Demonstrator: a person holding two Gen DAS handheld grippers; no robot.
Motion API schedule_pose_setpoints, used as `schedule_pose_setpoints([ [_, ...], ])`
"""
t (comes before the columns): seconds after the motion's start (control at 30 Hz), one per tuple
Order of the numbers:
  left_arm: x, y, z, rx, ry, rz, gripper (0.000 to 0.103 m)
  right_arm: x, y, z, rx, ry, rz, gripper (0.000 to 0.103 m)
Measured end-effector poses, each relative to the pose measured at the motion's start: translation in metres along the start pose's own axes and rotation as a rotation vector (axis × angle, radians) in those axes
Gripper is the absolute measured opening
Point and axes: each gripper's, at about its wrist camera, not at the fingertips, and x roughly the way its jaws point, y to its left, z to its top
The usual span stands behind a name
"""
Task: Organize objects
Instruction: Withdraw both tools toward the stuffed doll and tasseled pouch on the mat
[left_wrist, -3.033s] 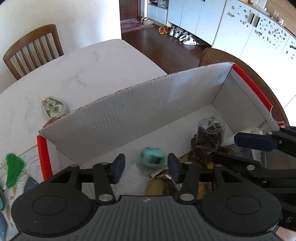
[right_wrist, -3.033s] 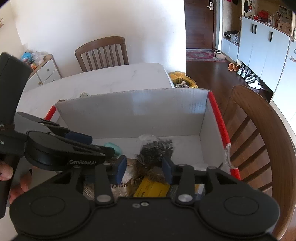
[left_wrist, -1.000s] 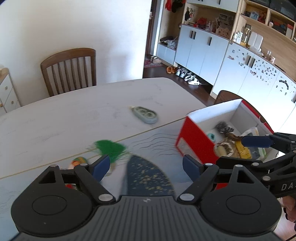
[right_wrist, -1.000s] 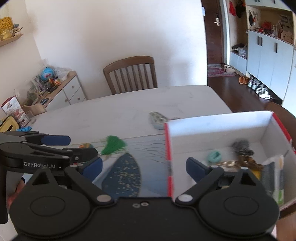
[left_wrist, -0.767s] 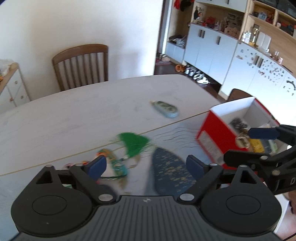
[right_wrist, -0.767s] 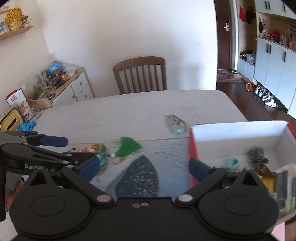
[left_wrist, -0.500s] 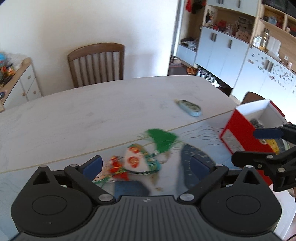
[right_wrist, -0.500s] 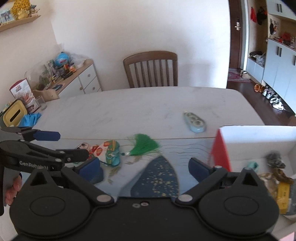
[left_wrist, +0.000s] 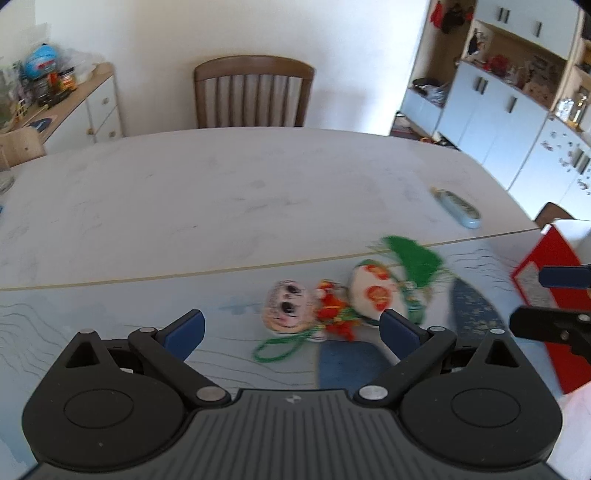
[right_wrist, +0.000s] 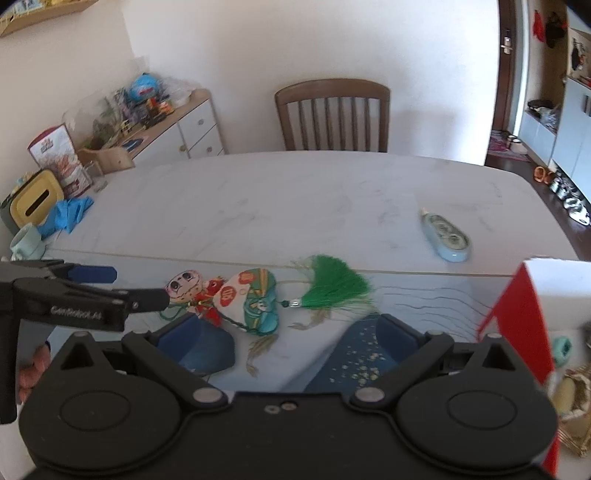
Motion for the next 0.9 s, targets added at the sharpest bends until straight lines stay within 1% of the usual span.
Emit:
schedule_pose_setpoints([
  [0.17,0.017,0.012,0.002,-0.021,0.013,0.034,0.101,0.020,0.009,0.001,-0.021,0.029,0.009,0.099],
  [0.3,0.031,0.018,0.004,-0.051,0.031,0.035,0.101,0.034,0.019,0.003,-0.063,0.044,0.019,0.097],
  [0.43,0.040,0.023,0.009,-0.079,0.037,0.013,0.101,0.050,0.025,0.006,-0.083,0.060,0.022,0.095],
  [0.53,0.048,0.024,0.011,-0.081,0.050,0.003,0.101,0.060,0.026,0.008,-0.084,0.068,0.028,0.094],
  [0.67,0.057,0.028,0.014,-0.109,0.072,-0.027,0.101,0.072,0.027,0.010,-0.082,0.077,0.036,0.094],
  [0.8,0.063,0.029,0.014,-0.130,0.086,-0.035,0.100,0.085,0.028,0.011,-0.084,0.086,0.040,0.093],
  [0.87,0.065,0.029,0.014,-0.133,0.084,-0.036,0.099,0.090,0.028,0.012,-0.085,0.091,0.041,0.091],
  [0.9,0.065,0.028,0.014,-0.132,0.082,-0.035,0.097,0.093,0.028,0.013,-0.084,0.093,0.043,0.091],
])
